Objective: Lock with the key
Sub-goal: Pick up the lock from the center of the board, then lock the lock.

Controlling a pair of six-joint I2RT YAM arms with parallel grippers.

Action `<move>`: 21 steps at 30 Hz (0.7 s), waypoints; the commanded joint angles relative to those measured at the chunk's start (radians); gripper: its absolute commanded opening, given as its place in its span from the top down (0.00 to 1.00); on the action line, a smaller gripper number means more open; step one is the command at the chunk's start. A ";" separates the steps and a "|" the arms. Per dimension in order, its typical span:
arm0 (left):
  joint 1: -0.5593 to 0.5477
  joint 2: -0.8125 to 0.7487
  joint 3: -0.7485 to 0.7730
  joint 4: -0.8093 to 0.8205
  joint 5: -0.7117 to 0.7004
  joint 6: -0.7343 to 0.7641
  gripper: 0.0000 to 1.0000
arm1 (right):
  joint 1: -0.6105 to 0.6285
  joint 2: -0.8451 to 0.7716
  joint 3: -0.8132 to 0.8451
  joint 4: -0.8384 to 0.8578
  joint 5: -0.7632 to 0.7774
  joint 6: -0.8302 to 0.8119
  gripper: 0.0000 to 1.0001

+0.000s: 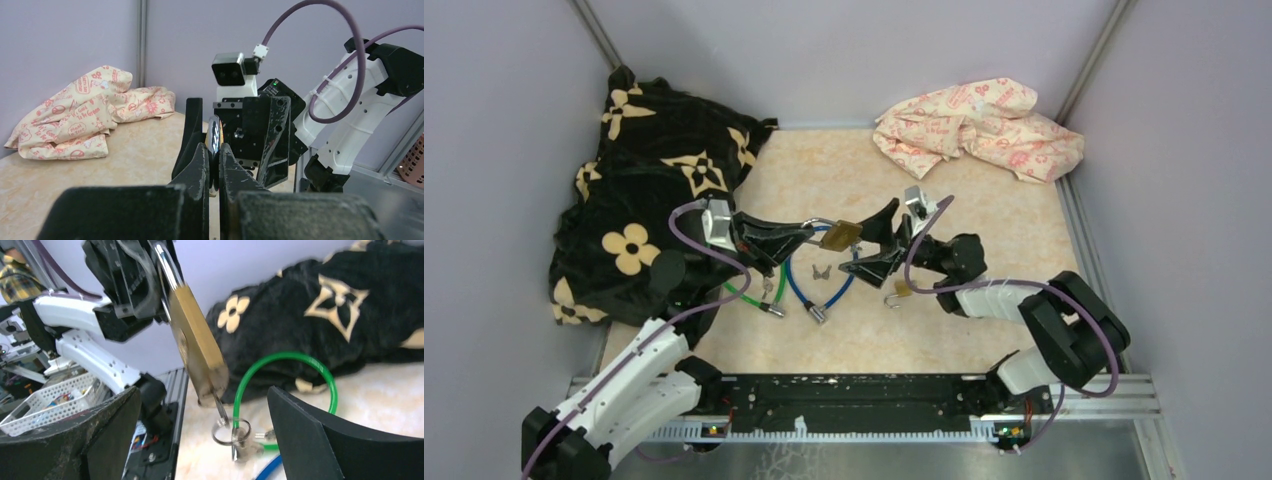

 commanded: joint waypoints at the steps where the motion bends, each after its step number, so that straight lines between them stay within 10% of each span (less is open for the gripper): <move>1: 0.008 -0.037 0.055 0.145 -0.037 -0.041 1.00 | 0.031 -0.008 0.097 0.137 0.043 0.003 0.06; 5: 0.009 -0.039 0.044 0.184 -0.004 -0.019 1.00 | 0.068 0.017 0.156 0.089 0.033 0.001 0.23; 9: 0.010 -0.036 0.047 0.185 -0.001 -0.020 1.00 | 0.096 0.063 0.170 0.172 0.044 0.060 0.84; 11: 0.011 -0.041 0.046 0.180 -0.004 -0.026 1.00 | 0.097 0.063 0.166 0.199 0.055 0.079 0.99; 18: 0.024 -0.070 -0.005 0.099 0.027 0.020 1.00 | 0.072 -0.046 0.214 0.012 0.004 0.040 1.00; 21: 0.073 -0.103 -0.040 -0.019 0.037 0.093 0.48 | 0.049 -0.152 0.247 -0.329 -0.061 -0.142 1.00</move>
